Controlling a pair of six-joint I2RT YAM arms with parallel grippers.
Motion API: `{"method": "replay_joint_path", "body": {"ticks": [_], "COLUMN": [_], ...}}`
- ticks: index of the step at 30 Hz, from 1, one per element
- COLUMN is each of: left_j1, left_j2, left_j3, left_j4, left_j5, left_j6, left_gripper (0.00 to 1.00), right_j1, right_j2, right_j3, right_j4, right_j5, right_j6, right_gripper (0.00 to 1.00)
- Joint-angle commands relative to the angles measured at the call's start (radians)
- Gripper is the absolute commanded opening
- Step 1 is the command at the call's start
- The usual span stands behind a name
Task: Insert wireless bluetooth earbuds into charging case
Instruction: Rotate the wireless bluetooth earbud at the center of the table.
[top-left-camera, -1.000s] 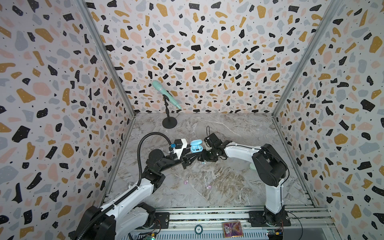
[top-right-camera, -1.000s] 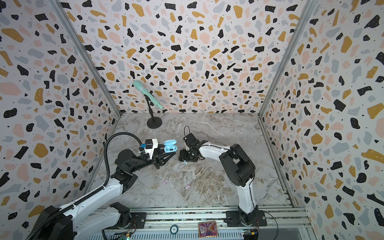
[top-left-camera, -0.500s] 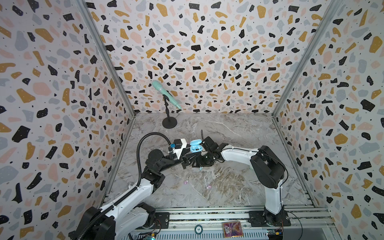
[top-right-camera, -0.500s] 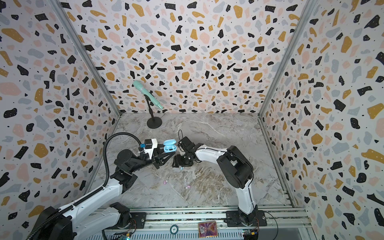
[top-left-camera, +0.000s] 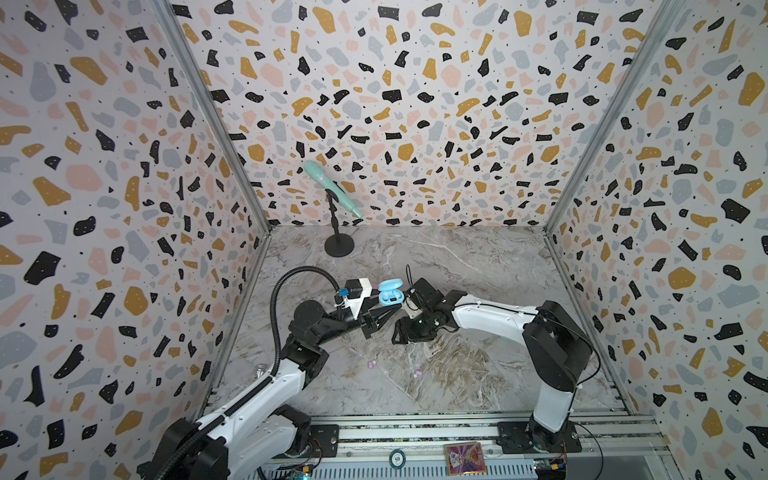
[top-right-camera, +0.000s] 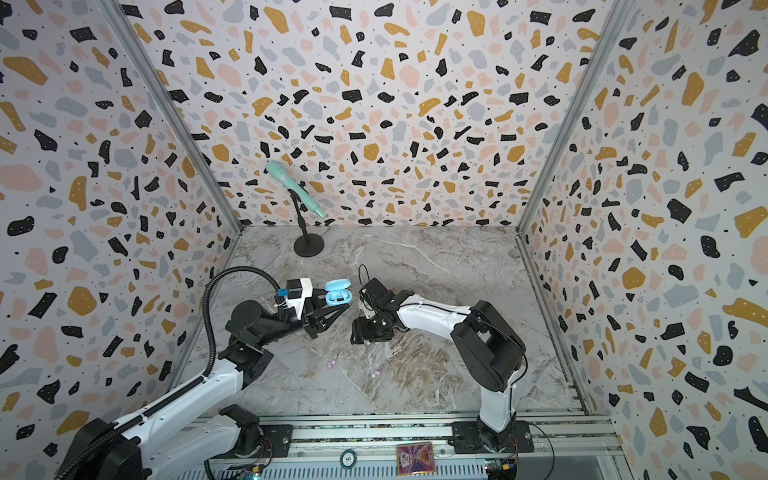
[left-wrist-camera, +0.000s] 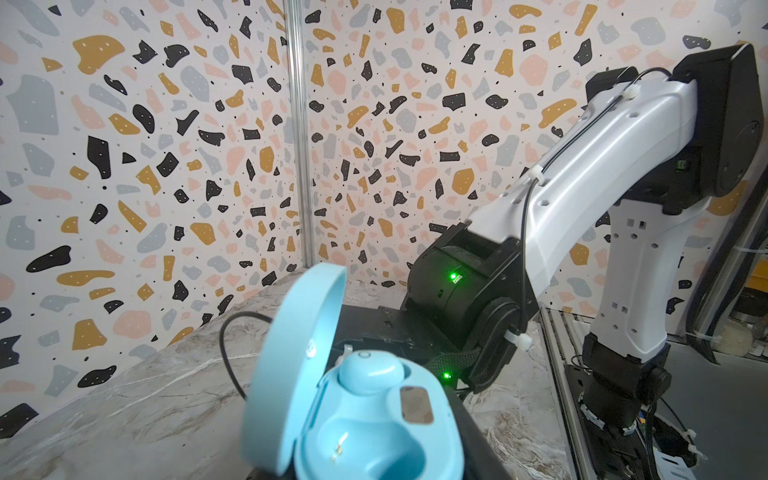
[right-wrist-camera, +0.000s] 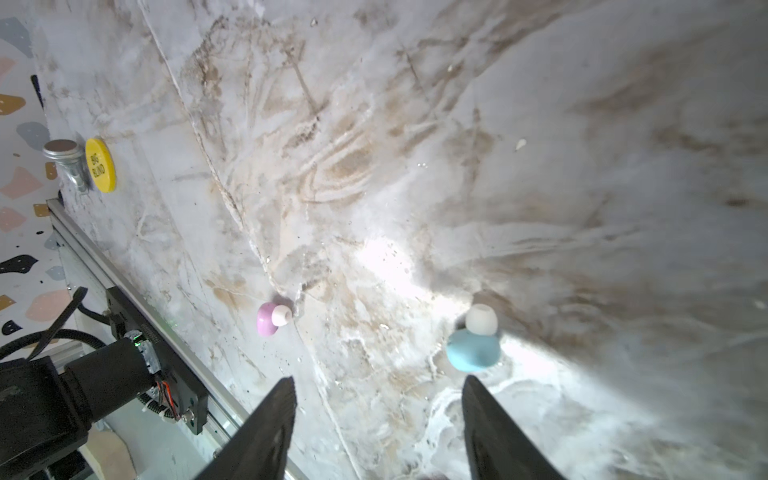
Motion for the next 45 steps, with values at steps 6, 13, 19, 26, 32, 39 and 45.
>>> {"method": "replay_joint_path", "body": {"ticks": [6, 13, 19, 26, 32, 39, 45], "left_j1": [0.006, 0.006, 0.006, 0.008, 0.008, 0.008, 0.008], "left_j2": [-0.022, -0.031, -0.03, -0.031, -0.025, -0.026, -0.025], "left_j3": [-0.012, -0.015, -0.018, -0.017, -0.018, -0.017, -0.015], "left_j4": [0.046, 0.04, 0.045, 0.04, 0.049, 0.052, 0.055], "left_j5": [0.004, 0.003, 0.003, 0.004, 0.007, 0.007, 0.007], "left_j6": [-0.011, -0.01, -0.012, -0.012, -0.019, -0.022, -0.024], "left_gripper": [0.13, 0.13, 0.13, 0.13, 0.13, 0.13, 0.13], "right_j1": [0.066, 0.077, 0.087, 0.092, 0.087, 0.062, 0.036], "right_j2": [0.005, 0.048, 0.102, 0.092, 0.058, 0.035, 0.04], "right_j3": [0.007, 0.053, 0.097, 0.078, 0.014, -0.017, -0.004], "right_j4": [-0.091, -0.13, -0.172, -0.225, -0.249, -0.259, -0.245], "right_j5": [0.273, 0.383, 0.432, 0.486, 0.54, 0.578, 0.578], "right_j6": [0.023, -0.002, -0.045, -0.078, -0.091, -0.119, -0.146], "right_gripper": [0.69, 0.69, 0.69, 0.7, 0.72, 0.73, 0.73]}}
